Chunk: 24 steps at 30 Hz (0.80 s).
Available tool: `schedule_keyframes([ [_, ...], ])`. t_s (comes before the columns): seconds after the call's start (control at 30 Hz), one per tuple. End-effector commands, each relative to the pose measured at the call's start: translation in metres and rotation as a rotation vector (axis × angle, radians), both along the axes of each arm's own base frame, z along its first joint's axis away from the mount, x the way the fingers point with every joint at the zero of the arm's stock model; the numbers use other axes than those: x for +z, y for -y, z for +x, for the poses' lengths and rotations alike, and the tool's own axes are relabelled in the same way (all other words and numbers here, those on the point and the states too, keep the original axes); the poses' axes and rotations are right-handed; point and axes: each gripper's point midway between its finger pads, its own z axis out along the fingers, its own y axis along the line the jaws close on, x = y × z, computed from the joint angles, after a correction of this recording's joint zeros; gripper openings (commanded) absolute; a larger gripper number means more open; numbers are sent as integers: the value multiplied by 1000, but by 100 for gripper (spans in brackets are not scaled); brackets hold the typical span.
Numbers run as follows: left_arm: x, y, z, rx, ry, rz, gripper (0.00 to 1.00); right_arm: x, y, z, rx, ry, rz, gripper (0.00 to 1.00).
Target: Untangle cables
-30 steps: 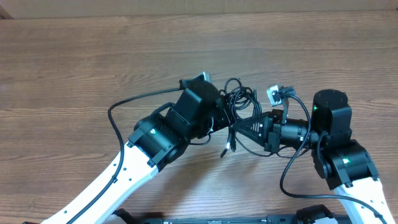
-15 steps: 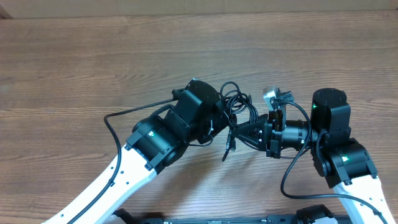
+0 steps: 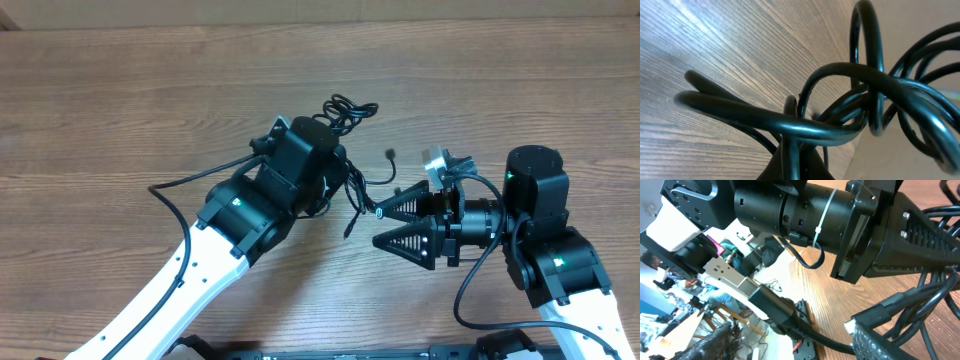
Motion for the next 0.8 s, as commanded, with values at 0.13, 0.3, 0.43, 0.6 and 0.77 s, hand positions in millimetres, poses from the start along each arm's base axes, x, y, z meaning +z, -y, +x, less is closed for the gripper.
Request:
schedule_keyframes([
  [0.13,8,3,6,-93,106,73,4,5,0,-1,-6,23,0,70],
  [0.3,11,2,7,-233,213,208,4,-8,3,14,-111,-34,-59,80],
  [0.43,20,2,2,-442,368,373,4,-16,8,30,-223,-116,-97,89],
  [0.6,32,8,-10,-667,523,485,4,-21,12,39,-291,-163,-117,100],
  [0.77,37,5,-17,-802,628,605,4,-32,19,47,-372,-218,-157,100],
])
